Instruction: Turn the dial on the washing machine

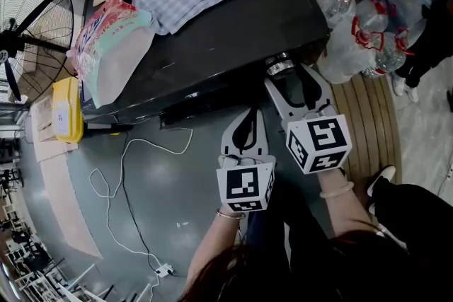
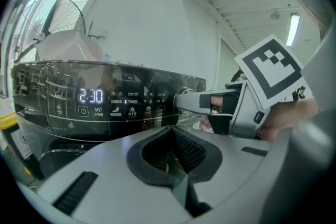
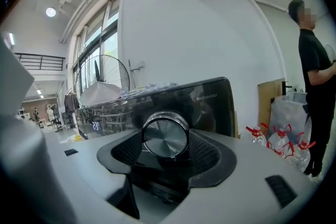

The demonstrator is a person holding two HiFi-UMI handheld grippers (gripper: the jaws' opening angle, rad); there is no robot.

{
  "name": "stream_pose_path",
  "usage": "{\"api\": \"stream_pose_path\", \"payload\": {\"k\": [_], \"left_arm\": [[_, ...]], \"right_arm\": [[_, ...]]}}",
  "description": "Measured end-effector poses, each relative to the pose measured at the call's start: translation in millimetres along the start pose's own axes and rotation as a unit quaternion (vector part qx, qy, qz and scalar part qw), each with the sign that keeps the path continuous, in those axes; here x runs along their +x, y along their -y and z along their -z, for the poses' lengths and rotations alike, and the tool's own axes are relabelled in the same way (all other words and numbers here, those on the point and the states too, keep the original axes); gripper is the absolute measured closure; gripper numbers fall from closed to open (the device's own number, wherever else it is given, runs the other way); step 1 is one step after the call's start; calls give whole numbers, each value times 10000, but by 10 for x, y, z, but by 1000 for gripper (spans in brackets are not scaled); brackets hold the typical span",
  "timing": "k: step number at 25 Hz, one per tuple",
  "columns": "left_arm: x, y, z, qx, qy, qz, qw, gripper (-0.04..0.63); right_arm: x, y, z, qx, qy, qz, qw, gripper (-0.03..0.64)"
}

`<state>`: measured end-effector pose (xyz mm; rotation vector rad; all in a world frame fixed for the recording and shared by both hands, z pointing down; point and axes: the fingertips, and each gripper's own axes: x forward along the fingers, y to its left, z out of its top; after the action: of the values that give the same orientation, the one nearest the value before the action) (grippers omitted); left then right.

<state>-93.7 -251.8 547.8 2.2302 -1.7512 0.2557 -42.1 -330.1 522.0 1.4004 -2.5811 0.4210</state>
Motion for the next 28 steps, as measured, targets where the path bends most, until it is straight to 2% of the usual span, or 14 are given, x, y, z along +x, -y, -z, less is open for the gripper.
{"api": "stream_pose_path", "payload": {"k": [6,13,28], "left_arm": [[-47,7,-12,-14,28,-47,10000,581],[-137,78,-31,12,74,-61,10000,581],[-466,202,-105,26,198,-203,9996,581]], "right_arm": [[-53,-20,-21,-253,-29,-54,9997,322],[-194,-24,-18,-277,-41,-54,9996,327],[-595,-156,-31,-391,-44,-96,9992,382]]}}
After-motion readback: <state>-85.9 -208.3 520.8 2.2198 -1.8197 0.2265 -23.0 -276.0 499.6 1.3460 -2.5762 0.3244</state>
